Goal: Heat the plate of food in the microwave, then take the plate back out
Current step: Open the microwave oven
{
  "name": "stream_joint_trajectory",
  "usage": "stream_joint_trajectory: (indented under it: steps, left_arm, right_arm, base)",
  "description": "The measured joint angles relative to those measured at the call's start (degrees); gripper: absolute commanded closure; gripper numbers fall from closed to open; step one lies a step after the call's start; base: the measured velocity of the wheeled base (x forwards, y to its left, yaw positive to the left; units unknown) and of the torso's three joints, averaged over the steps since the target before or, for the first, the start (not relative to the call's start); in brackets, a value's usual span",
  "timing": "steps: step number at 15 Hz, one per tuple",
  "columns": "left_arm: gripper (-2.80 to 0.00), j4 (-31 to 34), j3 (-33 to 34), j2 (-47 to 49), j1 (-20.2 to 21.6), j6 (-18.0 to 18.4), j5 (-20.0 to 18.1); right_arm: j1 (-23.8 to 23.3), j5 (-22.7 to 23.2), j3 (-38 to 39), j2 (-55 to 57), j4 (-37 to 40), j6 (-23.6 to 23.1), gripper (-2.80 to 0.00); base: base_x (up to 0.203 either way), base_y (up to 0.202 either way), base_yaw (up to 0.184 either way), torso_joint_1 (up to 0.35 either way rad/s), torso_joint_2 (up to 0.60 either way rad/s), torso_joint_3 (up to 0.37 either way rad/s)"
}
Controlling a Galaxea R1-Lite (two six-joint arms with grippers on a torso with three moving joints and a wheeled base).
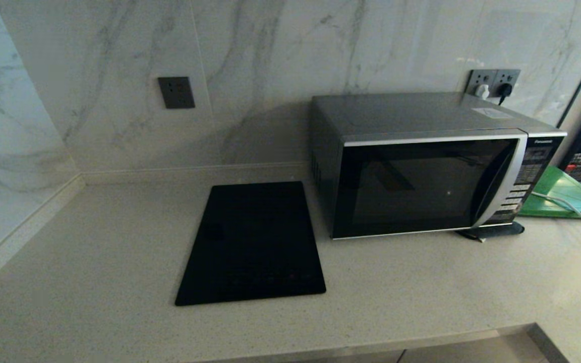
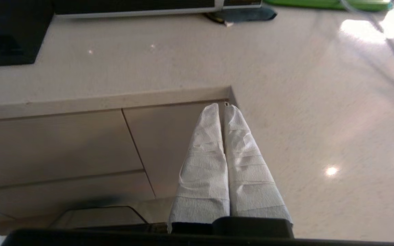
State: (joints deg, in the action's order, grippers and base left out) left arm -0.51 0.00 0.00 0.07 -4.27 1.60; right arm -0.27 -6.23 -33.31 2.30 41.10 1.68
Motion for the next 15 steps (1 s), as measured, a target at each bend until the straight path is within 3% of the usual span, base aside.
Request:
stream_joint_trajectory:
  steps: [3, 9, 15]
  left_arm:
    - [0.0, 0.0, 0.0, 0.0, 0.0, 0.0, 0.0]
    - [0.0, 0.0, 0.0, 0.0, 0.0, 0.0, 0.0]
    - [0.0, 0.0, 0.0, 0.0, 0.0, 0.0, 0.0]
  right_arm:
    - [0.1, -0.6, 6.1, -1.9, -4.4, 0.7, 0.0]
    - [0.1, -1.3, 24.6, -2.4, -27.4, -0.8, 0.0]
    - [0.1, 2.3, 27.8, -2.4, -30.9, -0.3, 0.0]
  base:
    - [0.0, 0.0, 0.0, 0.0, 0.0, 0.0]
    - [0.0, 0.0, 0.0, 0.0, 0.0, 0.0]
    - [0.0, 0.0, 0.0, 0.0, 0.0, 0.0]
